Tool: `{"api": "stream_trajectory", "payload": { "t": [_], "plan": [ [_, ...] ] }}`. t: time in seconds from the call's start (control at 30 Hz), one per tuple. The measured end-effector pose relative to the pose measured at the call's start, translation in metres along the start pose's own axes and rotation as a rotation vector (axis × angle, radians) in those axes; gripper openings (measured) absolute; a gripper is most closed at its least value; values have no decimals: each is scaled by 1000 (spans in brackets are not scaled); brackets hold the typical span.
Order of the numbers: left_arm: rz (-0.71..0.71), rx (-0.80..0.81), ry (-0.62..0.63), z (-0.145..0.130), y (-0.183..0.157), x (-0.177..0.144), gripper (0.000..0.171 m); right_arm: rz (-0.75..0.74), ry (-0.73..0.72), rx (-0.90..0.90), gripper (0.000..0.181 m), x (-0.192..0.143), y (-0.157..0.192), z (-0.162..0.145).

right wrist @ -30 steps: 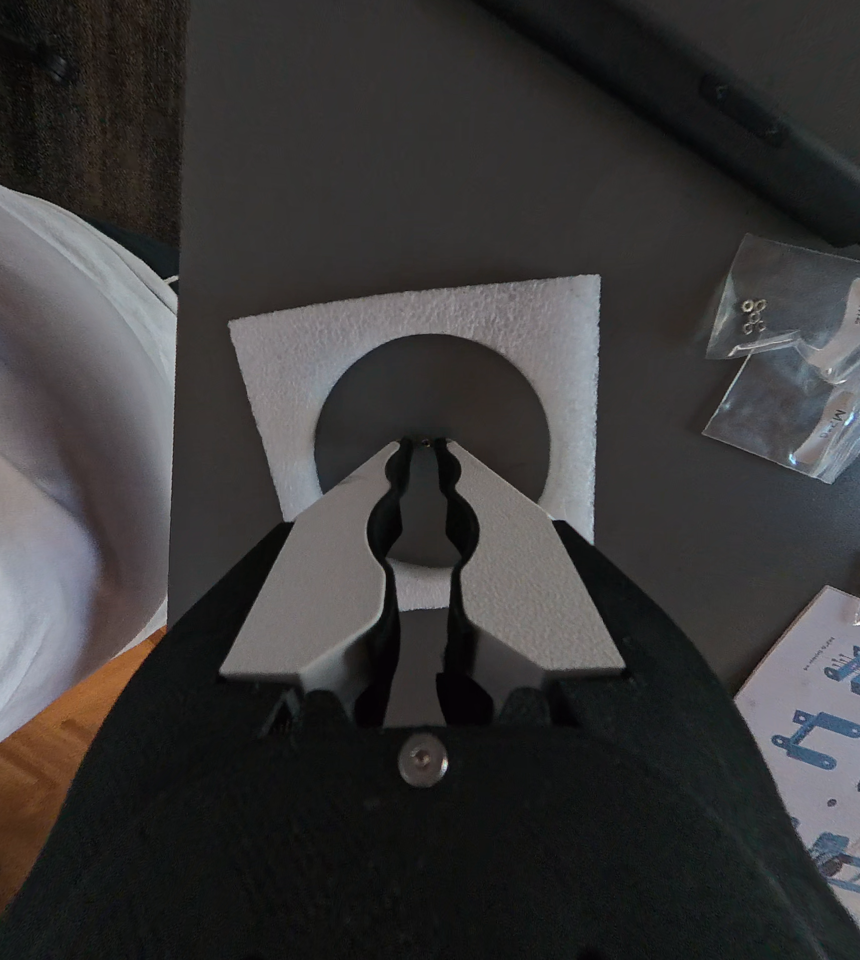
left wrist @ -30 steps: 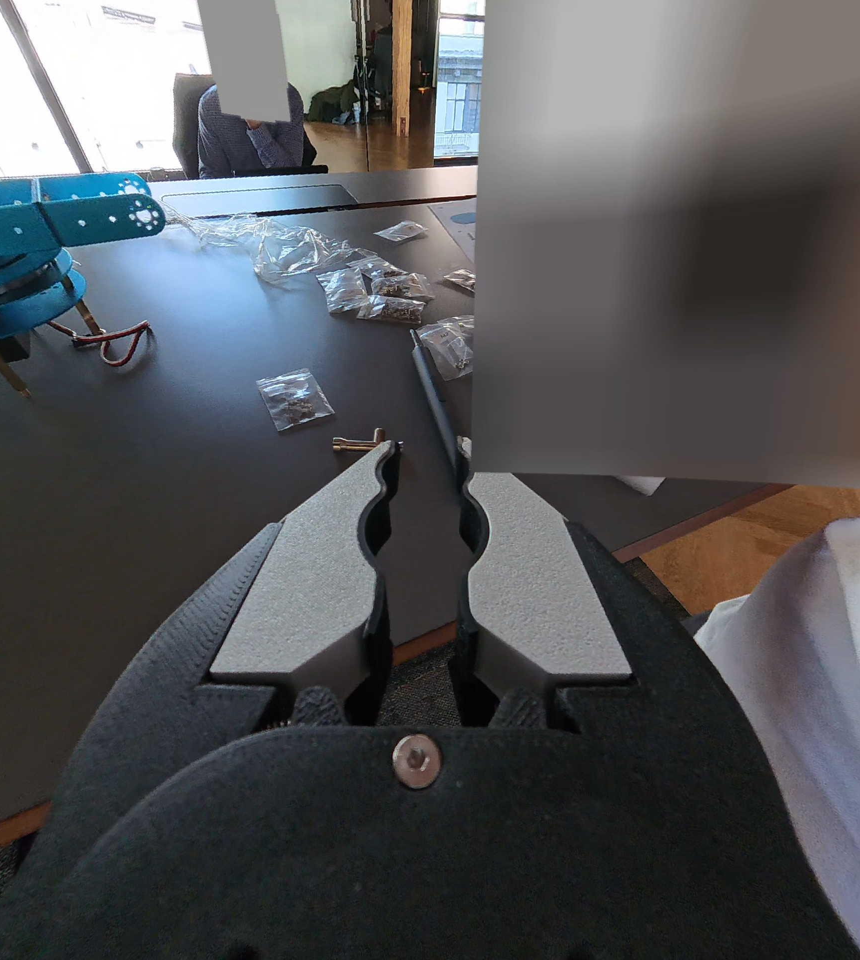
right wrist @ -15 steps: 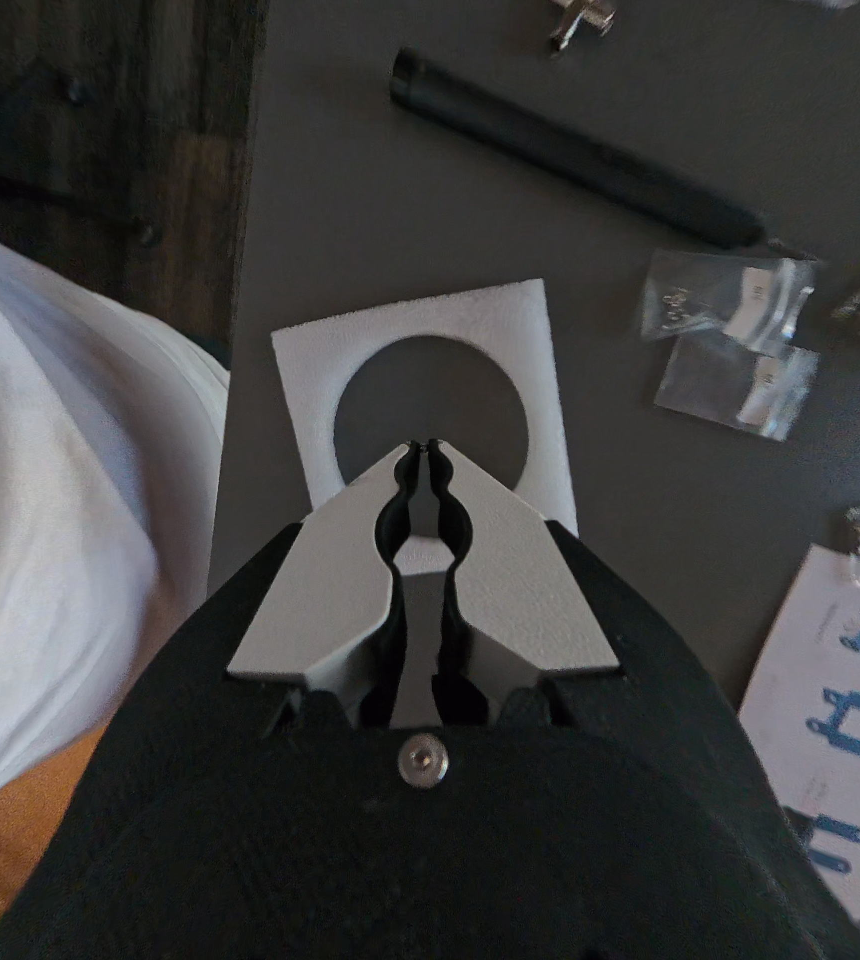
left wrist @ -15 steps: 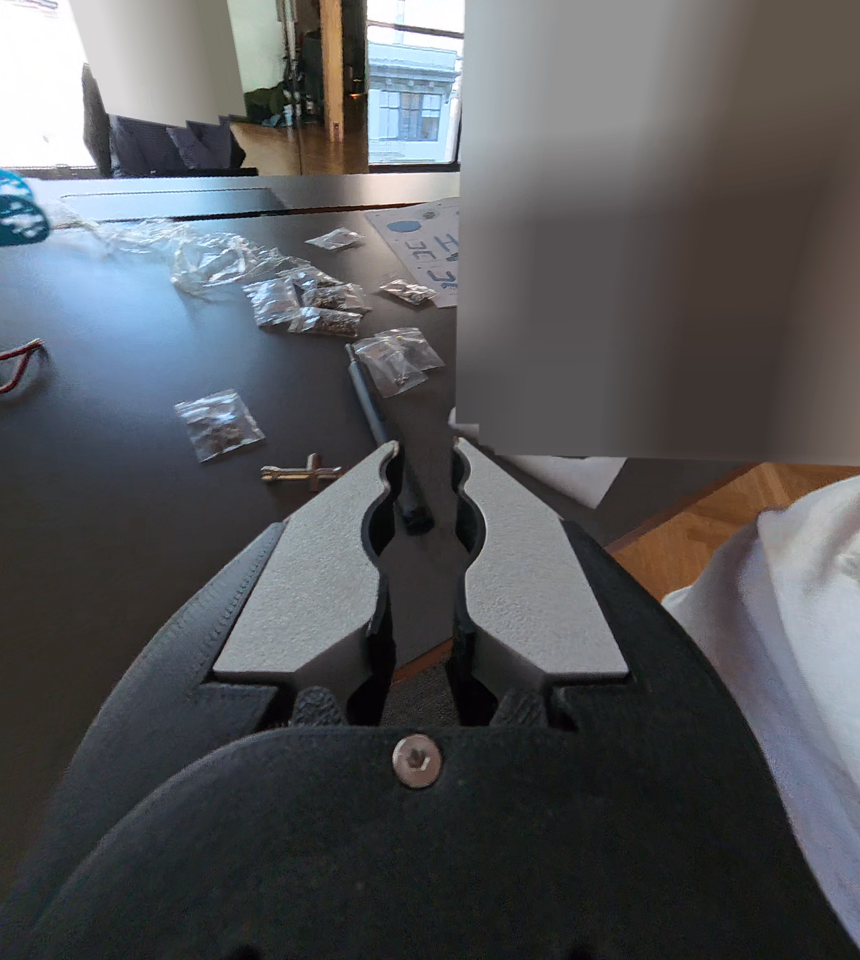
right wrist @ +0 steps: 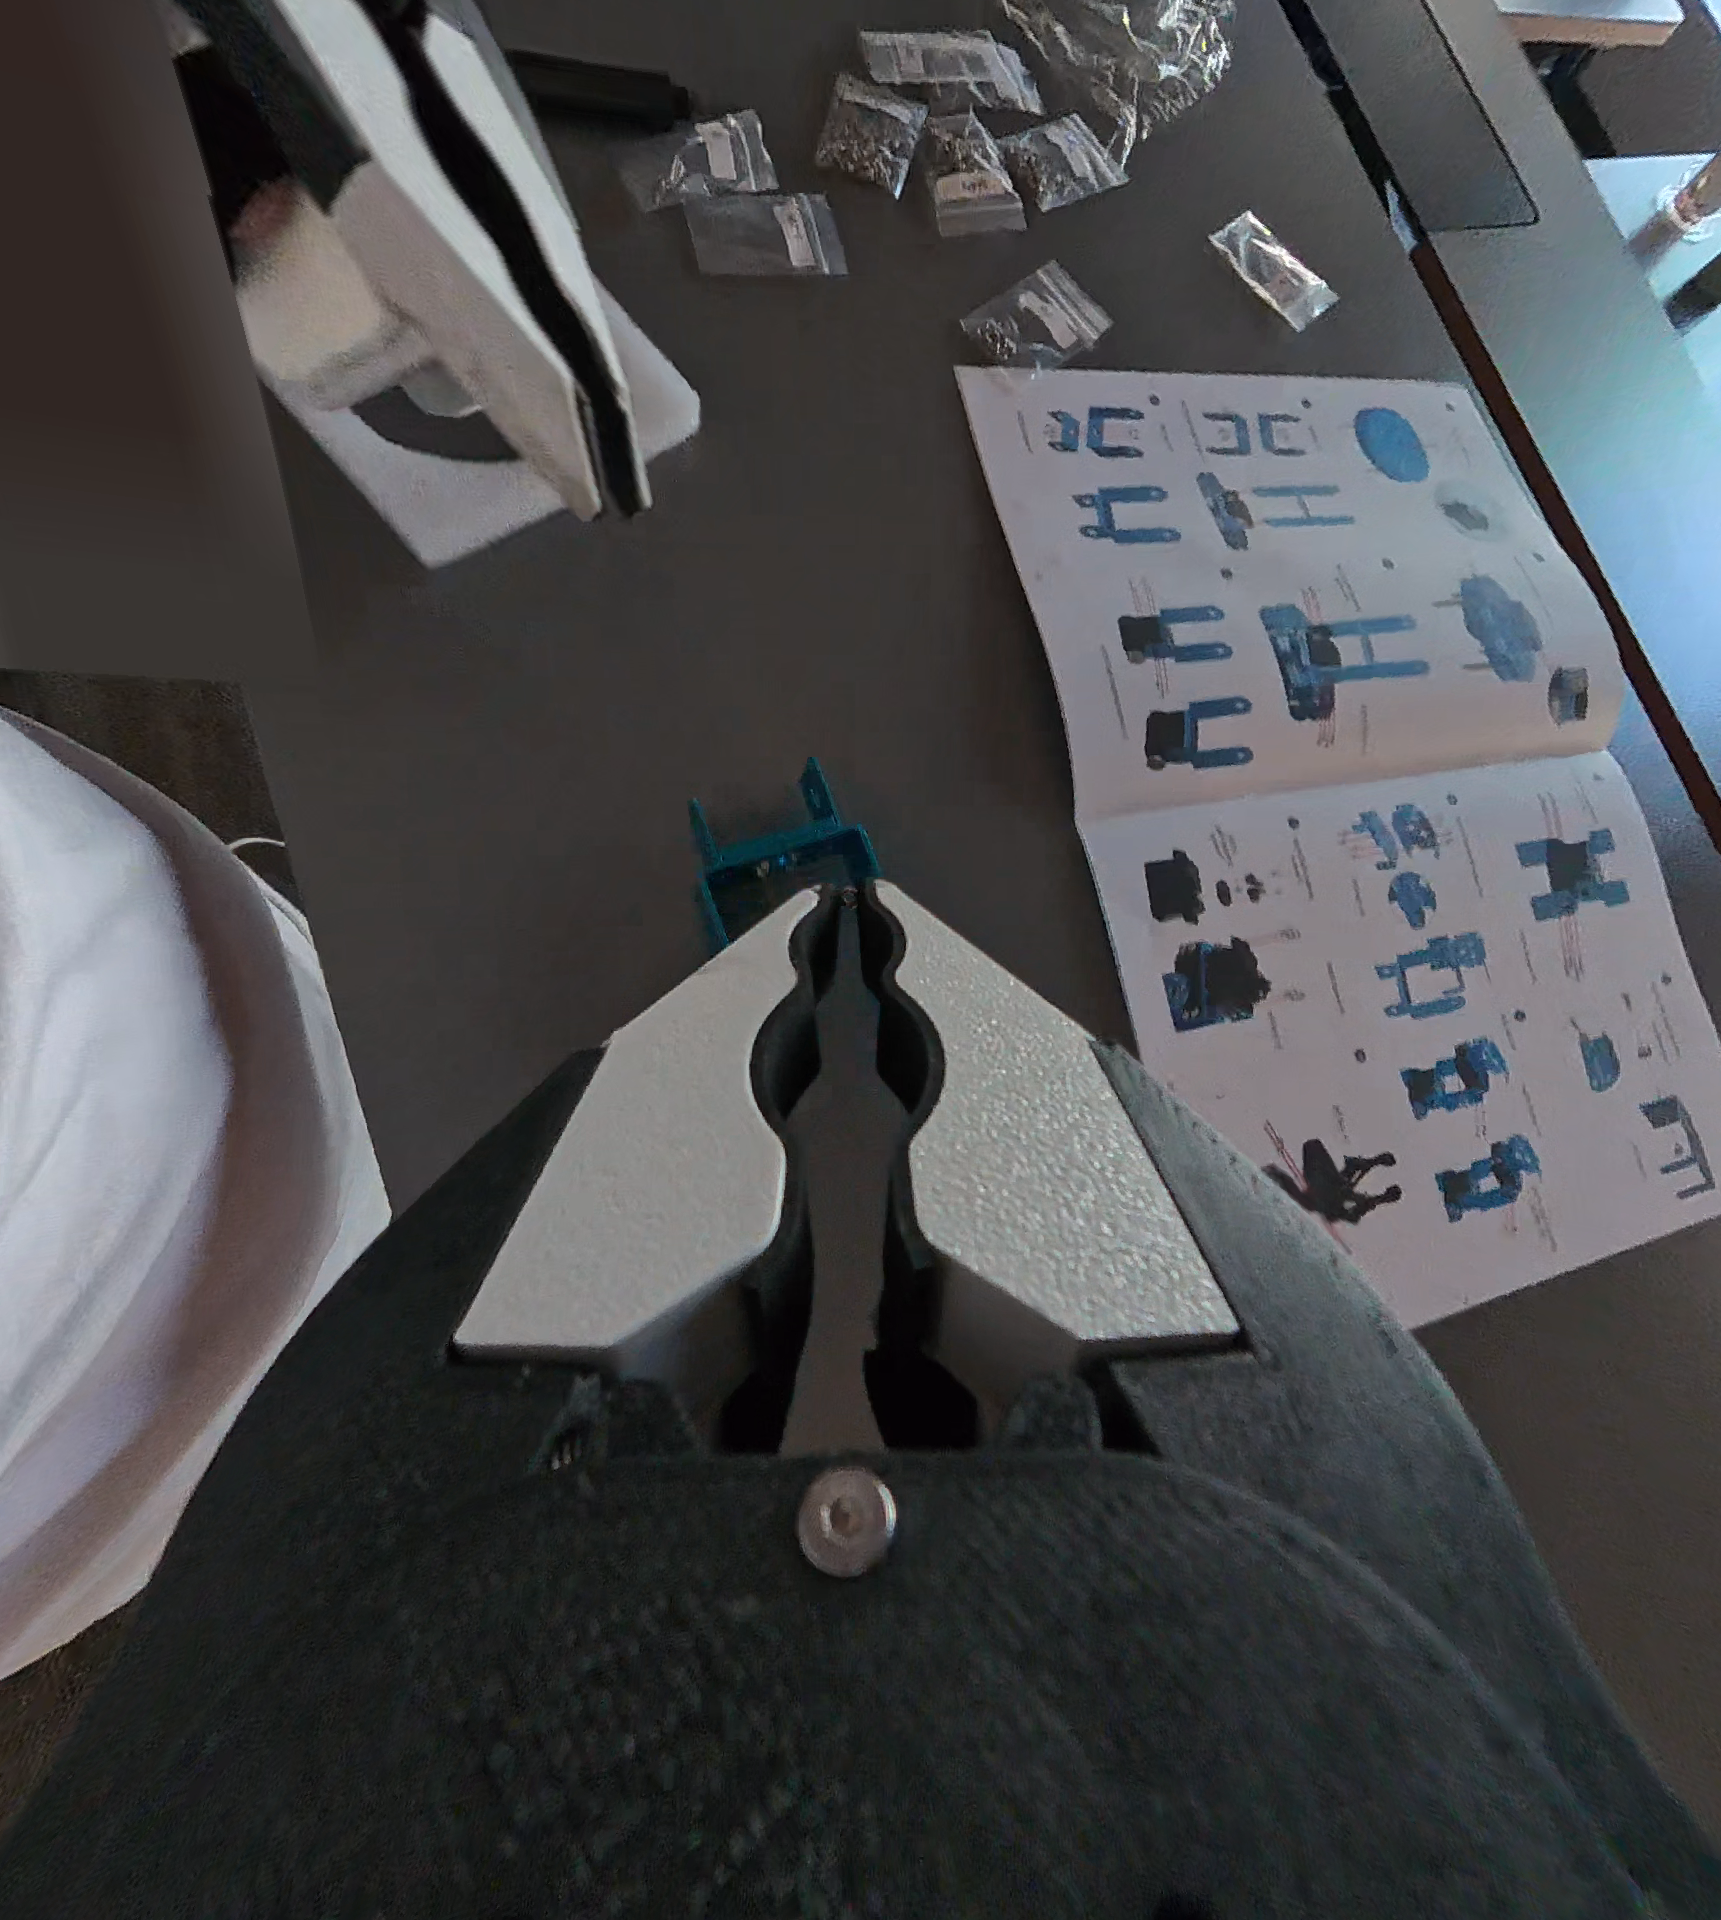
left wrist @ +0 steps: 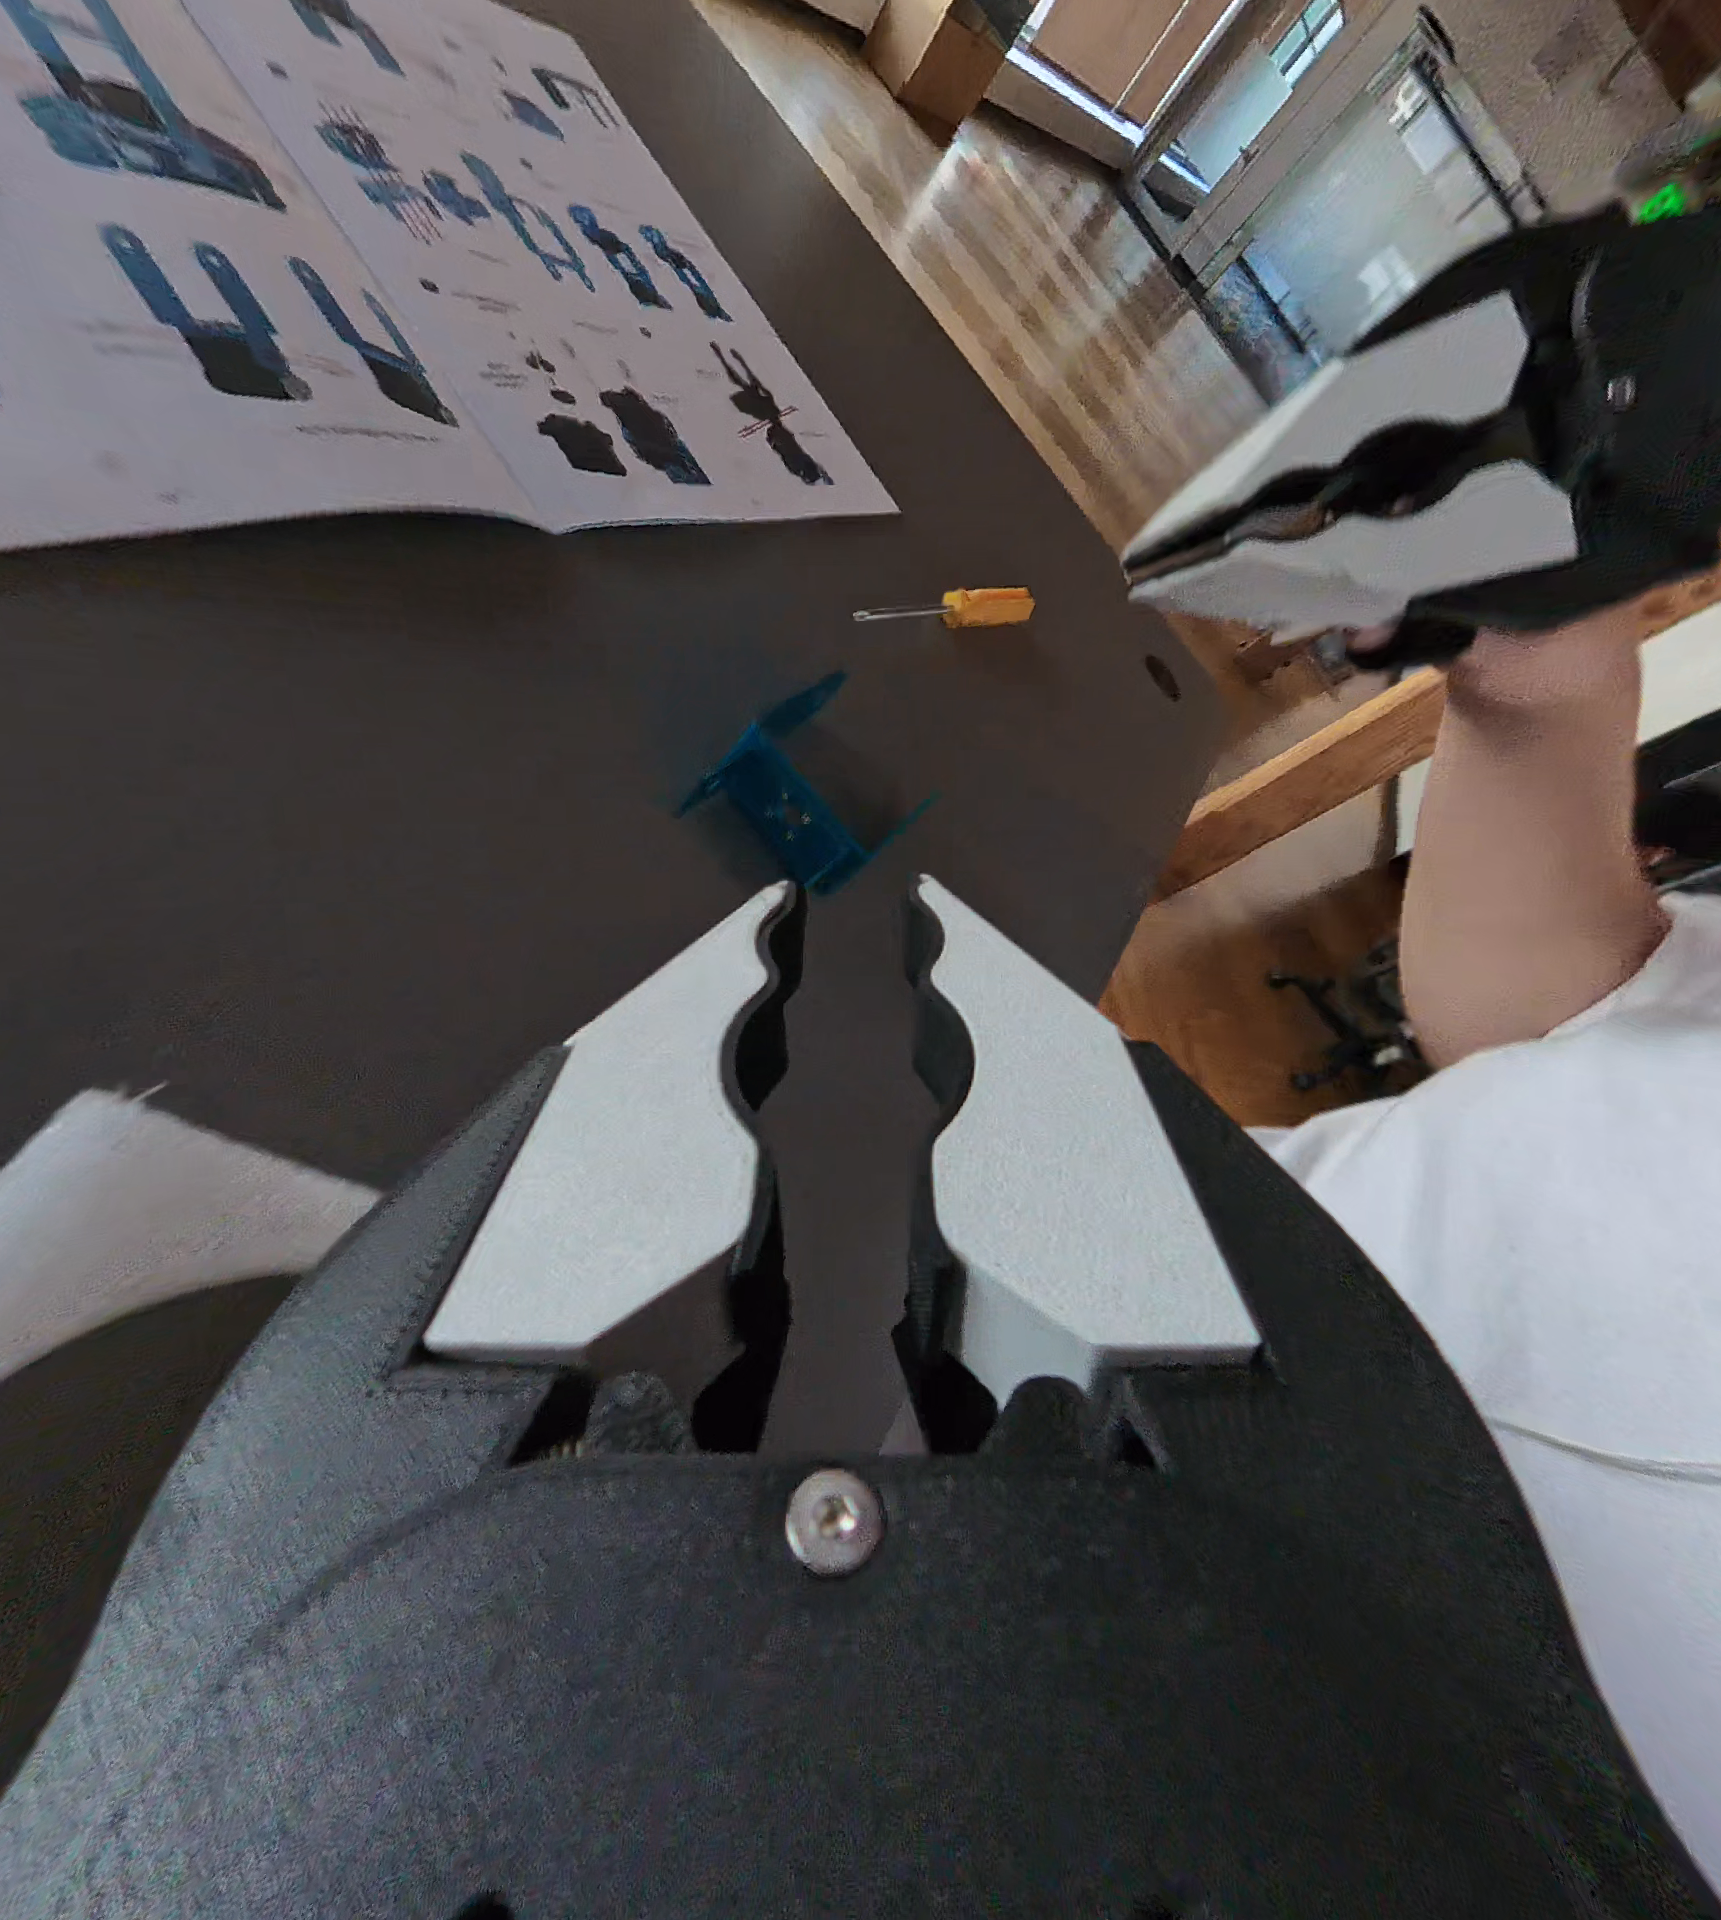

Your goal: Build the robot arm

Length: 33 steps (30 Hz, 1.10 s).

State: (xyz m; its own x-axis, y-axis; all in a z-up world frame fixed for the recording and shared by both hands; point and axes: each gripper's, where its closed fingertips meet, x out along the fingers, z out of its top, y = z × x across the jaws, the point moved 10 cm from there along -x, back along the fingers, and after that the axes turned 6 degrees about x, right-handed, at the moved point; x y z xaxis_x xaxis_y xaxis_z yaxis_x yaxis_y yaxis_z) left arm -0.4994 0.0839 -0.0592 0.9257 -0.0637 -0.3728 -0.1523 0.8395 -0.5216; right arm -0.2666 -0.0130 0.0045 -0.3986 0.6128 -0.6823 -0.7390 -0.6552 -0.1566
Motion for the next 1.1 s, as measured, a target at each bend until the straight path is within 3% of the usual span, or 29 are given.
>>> {"api": "stream_trajectory", "payload": {
  "t": [0.07,0.17,0.23,0.37,0.53,0.7,0.77,0.9,1.1],
  "plan": [
    [-5,-96,24,8,-2,29,17,12,-11,3,2,-7,-7,-22],
    [96,-156,111,13,-5,64,21,41,-47,-8,2,-14,-18,-54],
    [176,-196,180,15,-8,80,30,67,-62,-18,2,-18,-27,-74],
    [313,-264,249,14,-11,102,29,153,-105,-54,2,-26,-40,-101],
    [433,-330,225,10,-12,102,22,236,-153,-111,2,-36,-50,-114],
    [318,-435,131,8,-10,102,23,282,-179,-135,2,-43,-59,-120],
    [314,-392,148,7,-11,105,24,292,-181,-140,2,-45,-62,-123],
    [481,-256,221,4,-14,104,26,305,-176,-149,2,-46,-65,-126],
    [308,-420,147,-1,-5,109,26,320,-171,-162,2,-45,-67,-128]
  ]
}}
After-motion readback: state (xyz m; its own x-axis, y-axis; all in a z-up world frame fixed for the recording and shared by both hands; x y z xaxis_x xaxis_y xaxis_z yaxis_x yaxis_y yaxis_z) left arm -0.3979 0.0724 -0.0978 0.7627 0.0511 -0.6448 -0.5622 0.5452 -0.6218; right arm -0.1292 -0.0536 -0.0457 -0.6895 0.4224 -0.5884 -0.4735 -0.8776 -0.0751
